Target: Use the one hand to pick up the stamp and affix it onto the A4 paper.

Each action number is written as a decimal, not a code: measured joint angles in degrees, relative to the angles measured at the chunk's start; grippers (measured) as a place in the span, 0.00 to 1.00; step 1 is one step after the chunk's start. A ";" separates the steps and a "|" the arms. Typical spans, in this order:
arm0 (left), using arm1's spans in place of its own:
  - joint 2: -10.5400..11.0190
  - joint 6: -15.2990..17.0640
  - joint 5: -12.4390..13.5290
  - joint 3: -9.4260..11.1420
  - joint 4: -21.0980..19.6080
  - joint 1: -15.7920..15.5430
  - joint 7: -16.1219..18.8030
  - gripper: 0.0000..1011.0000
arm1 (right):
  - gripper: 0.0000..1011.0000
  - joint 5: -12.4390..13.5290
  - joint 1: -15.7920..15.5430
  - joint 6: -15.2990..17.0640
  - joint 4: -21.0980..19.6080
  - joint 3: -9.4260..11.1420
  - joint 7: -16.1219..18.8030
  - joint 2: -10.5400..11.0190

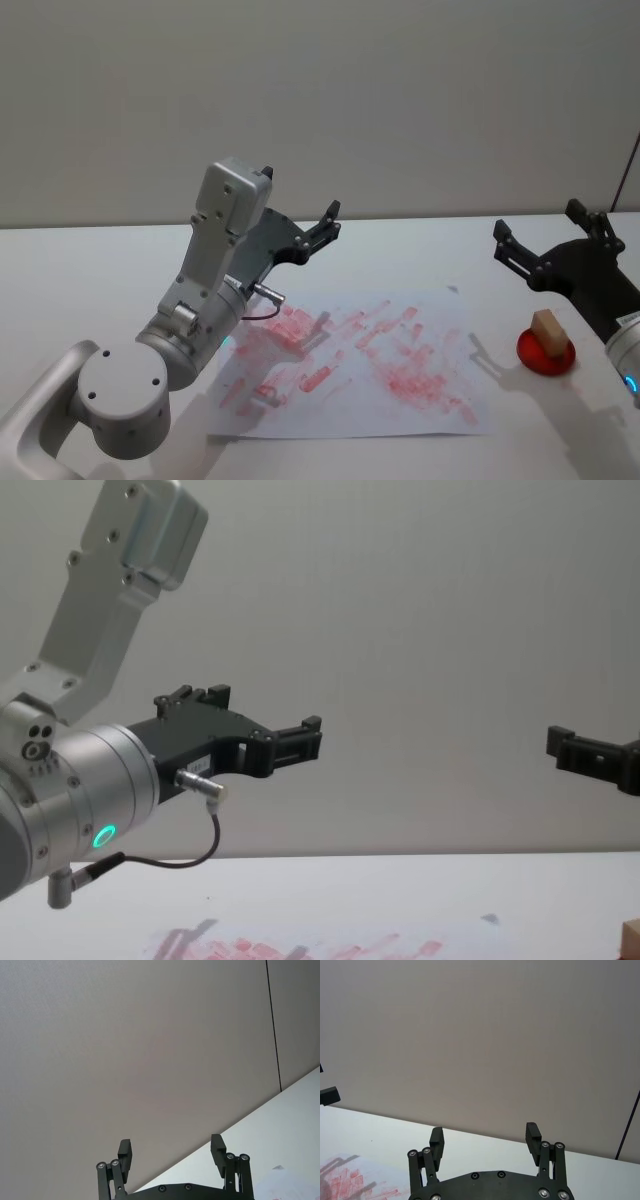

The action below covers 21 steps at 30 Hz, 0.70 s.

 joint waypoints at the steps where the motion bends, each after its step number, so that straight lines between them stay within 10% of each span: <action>1: 0.00 0.00 0.00 0.00 0.00 0.00 0.00 0.99 | 0.99 0.00 0.00 0.00 0.00 0.00 0.00 0.00; 21: 0.00 0.00 0.00 0.00 0.00 0.00 0.00 0.99 | 0.99 0.00 -0.09 0.00 0.00 -0.03 -0.03 -0.04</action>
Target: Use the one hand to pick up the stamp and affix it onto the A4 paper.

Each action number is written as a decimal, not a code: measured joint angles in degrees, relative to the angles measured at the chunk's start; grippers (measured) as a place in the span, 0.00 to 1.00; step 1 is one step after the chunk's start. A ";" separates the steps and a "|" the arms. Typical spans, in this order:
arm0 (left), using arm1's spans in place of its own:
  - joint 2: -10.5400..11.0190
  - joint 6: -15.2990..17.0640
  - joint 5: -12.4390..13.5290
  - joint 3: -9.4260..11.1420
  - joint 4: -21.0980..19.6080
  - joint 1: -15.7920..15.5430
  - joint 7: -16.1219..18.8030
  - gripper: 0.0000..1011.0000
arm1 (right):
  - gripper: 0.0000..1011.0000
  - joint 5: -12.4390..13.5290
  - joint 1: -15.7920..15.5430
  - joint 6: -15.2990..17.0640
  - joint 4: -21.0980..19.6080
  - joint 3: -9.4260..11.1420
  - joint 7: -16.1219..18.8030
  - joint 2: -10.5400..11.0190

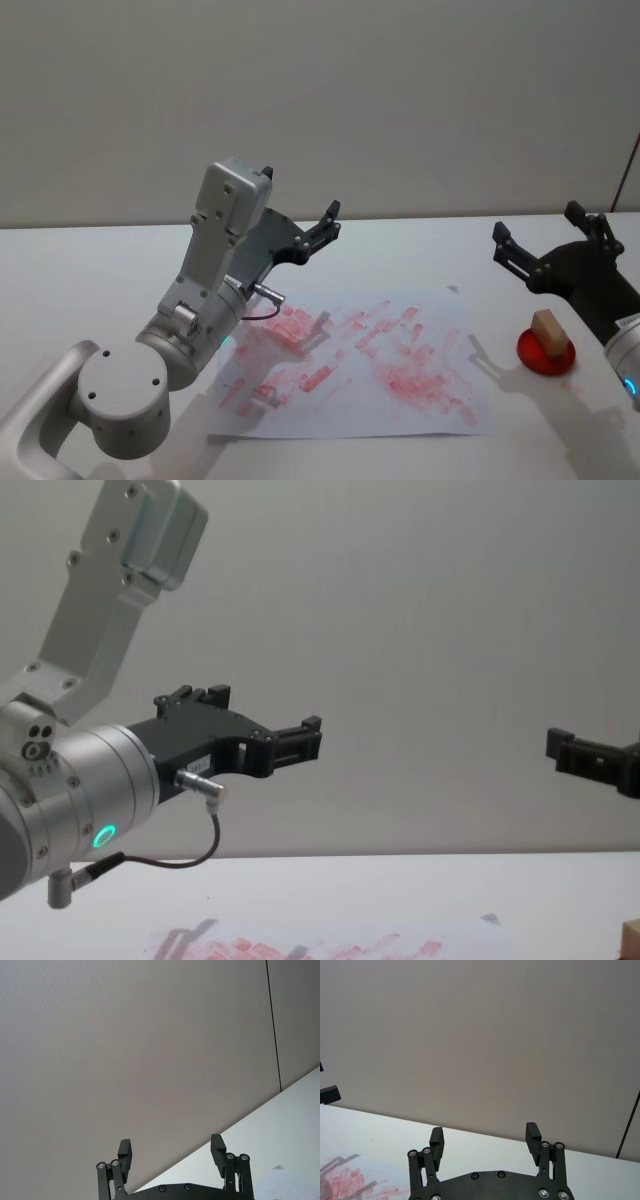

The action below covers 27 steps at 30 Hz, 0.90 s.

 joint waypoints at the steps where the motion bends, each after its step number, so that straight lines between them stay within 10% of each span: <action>1: 0.00 0.00 0.00 0.00 0.00 0.00 0.00 0.99 | 0.99 0.00 -0.21 0.00 -0.08 -0.07 -0.11 -0.04; 27: 0.00 0.00 0.00 0.00 0.00 0.00 0.00 0.99 | 0.99 3.19 -10.83 9.05 -6.49 -0.57 -9.73 2.42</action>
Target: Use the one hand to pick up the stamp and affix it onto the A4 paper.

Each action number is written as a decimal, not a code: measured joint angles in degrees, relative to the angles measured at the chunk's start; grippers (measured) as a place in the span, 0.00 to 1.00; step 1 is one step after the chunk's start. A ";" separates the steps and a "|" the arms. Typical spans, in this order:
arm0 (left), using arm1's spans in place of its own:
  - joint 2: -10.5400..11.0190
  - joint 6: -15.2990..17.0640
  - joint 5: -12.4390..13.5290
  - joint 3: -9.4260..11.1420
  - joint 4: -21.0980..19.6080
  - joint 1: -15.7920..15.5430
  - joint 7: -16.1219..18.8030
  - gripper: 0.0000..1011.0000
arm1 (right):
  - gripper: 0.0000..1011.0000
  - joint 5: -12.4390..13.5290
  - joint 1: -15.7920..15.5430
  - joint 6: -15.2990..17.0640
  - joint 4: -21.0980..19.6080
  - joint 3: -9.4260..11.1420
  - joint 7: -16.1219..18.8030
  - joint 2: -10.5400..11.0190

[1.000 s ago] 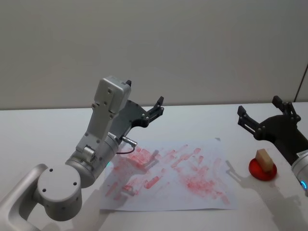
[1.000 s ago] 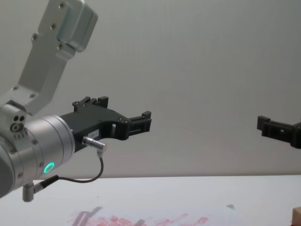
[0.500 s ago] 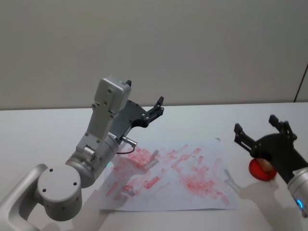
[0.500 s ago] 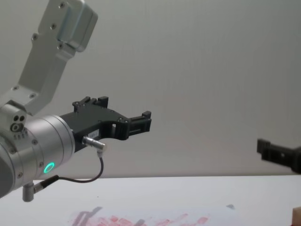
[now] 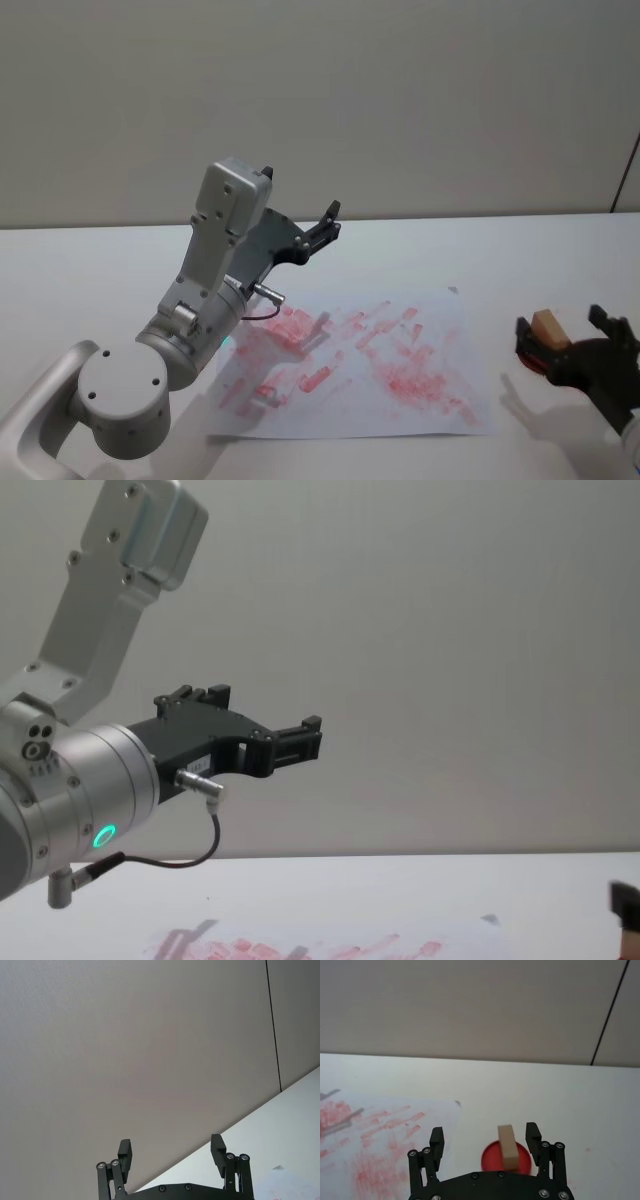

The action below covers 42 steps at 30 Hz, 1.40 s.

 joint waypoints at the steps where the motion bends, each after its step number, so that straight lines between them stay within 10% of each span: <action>1: 0.00 0.00 0.00 0.00 0.00 0.00 0.00 0.99 | 0.99 0.12 -0.26 0.26 -0.05 0.14 -0.22 0.26; 15: 0.00 0.00 0.00 0.00 0.00 0.00 0.00 0.99 | 0.99 0.57 0.21 4.12 1.90 1.90 0.70 1.87; 42: 0.00 0.00 0.00 0.00 0.00 0.00 0.00 0.99 | 0.99 -2.63 12.52 8.42 16.54 1.17 13.61 -1.92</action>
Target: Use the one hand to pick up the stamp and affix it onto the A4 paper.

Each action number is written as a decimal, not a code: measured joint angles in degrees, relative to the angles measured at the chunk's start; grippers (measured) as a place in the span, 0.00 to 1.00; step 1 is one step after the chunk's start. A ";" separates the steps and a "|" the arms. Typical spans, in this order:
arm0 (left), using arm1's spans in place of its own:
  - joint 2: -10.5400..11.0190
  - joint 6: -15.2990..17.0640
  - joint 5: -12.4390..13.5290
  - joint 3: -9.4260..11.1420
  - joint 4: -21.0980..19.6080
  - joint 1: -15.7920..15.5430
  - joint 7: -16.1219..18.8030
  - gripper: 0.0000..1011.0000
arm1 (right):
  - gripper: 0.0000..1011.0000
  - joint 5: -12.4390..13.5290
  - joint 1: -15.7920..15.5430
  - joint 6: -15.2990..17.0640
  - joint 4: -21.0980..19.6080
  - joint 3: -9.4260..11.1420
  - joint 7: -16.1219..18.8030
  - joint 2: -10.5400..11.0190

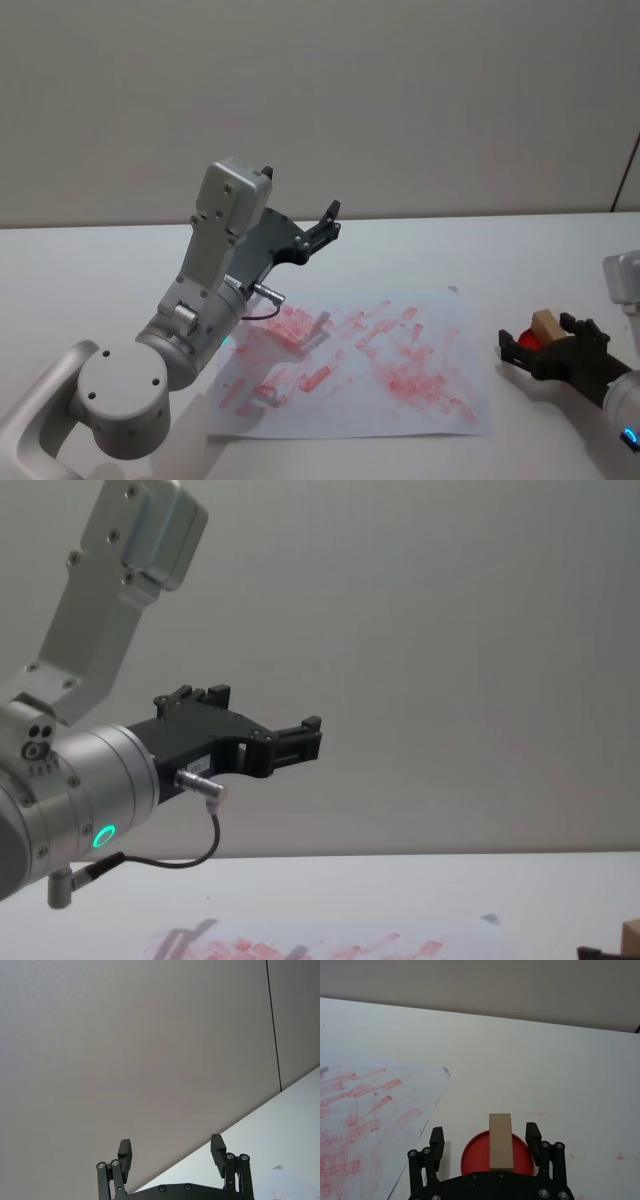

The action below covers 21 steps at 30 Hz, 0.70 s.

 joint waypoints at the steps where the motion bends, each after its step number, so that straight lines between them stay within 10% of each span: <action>1: 0.00 0.00 0.00 0.00 0.00 0.00 0.00 0.99 | 0.99 -0.05 0.24 0.04 0.37 -0.05 0.21 -0.13; 21: 0.00 0.00 0.00 0.00 0.00 0.00 0.00 0.99 | 0.49 -0.51 2.76 0.21 4.13 -0.61 2.68 -1.47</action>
